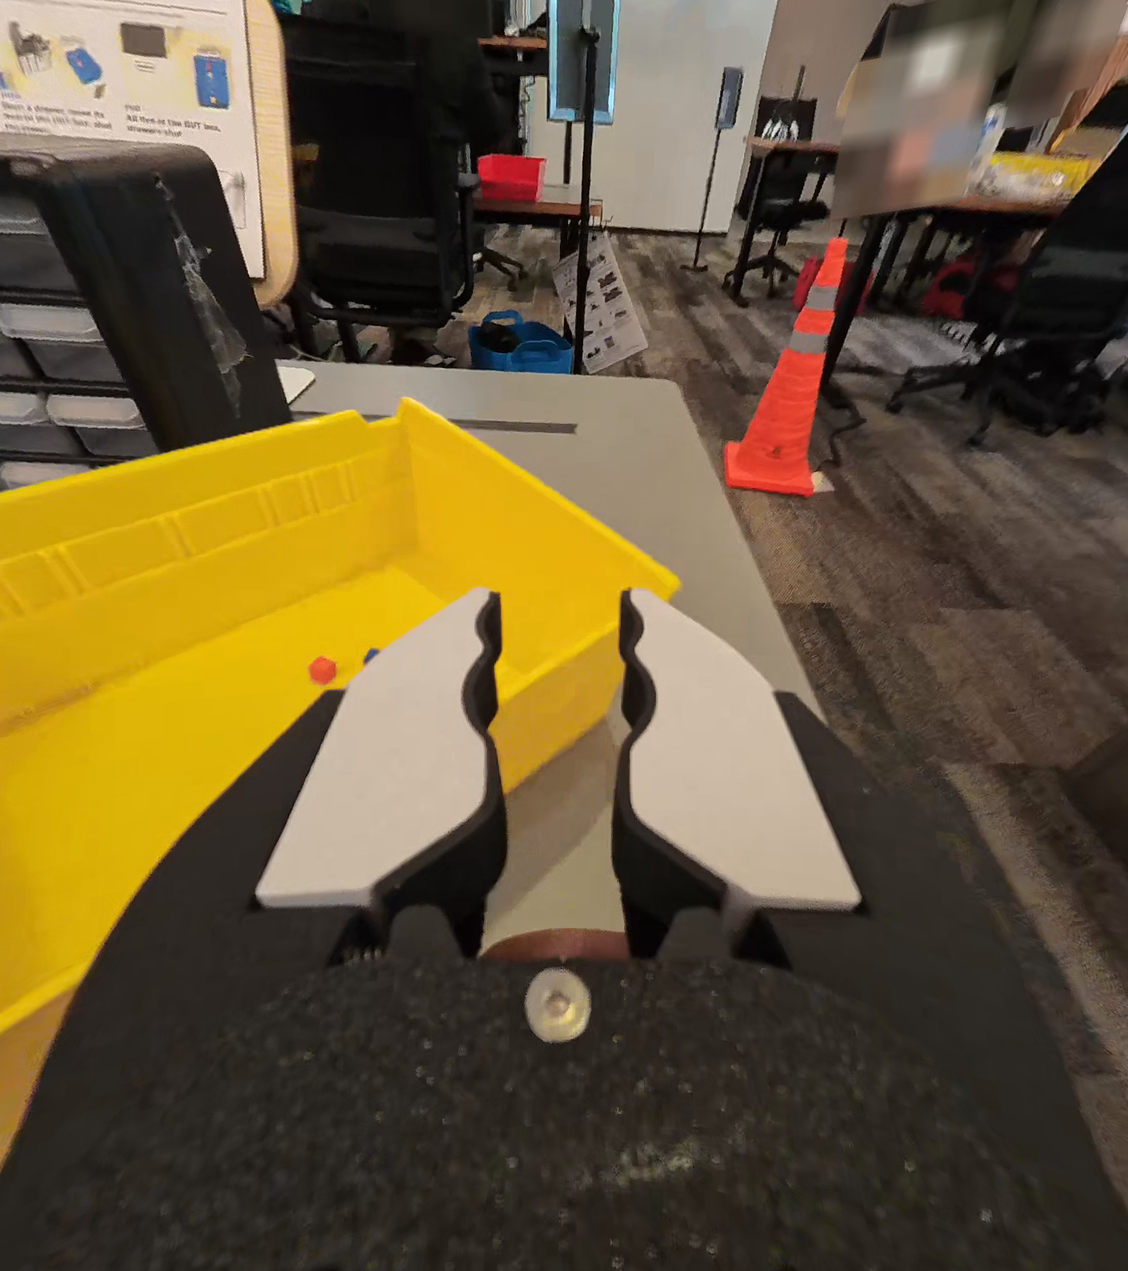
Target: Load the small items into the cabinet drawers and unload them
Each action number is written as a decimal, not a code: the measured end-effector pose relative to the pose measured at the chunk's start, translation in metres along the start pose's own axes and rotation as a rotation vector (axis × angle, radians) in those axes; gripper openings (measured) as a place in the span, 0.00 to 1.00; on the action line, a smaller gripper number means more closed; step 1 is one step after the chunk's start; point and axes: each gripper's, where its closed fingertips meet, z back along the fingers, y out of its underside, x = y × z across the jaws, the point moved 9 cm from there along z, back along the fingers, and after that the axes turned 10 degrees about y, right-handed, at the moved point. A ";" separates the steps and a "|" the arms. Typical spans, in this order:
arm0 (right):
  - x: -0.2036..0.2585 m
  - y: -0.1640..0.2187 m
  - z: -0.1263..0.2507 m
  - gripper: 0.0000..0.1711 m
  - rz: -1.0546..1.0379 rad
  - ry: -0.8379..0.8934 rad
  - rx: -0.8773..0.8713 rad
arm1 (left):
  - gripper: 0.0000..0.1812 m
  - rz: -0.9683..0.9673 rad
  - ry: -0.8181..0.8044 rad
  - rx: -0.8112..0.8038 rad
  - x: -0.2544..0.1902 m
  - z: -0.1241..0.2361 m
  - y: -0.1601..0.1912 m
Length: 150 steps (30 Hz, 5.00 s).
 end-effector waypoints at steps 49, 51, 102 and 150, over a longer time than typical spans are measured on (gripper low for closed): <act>0.062 0.044 -0.023 0.19 0.063 -0.193 0.193 | 0.05 0.474 -0.216 -0.433 0.068 0.247 0.131; 0.063 0.045 -0.023 0.19 0.085 -0.188 0.194 | 0.04 0.445 -0.251 -0.432 0.068 0.249 0.130; 0.074 0.054 -0.025 0.19 0.222 -0.198 0.229 | 0.05 0.235 -0.327 -0.465 0.071 0.254 0.115; 0.640 -0.115 -0.089 0.28 1.195 -1.131 0.517 | 0.02 0.186 -0.671 -0.250 0.186 0.454 0.170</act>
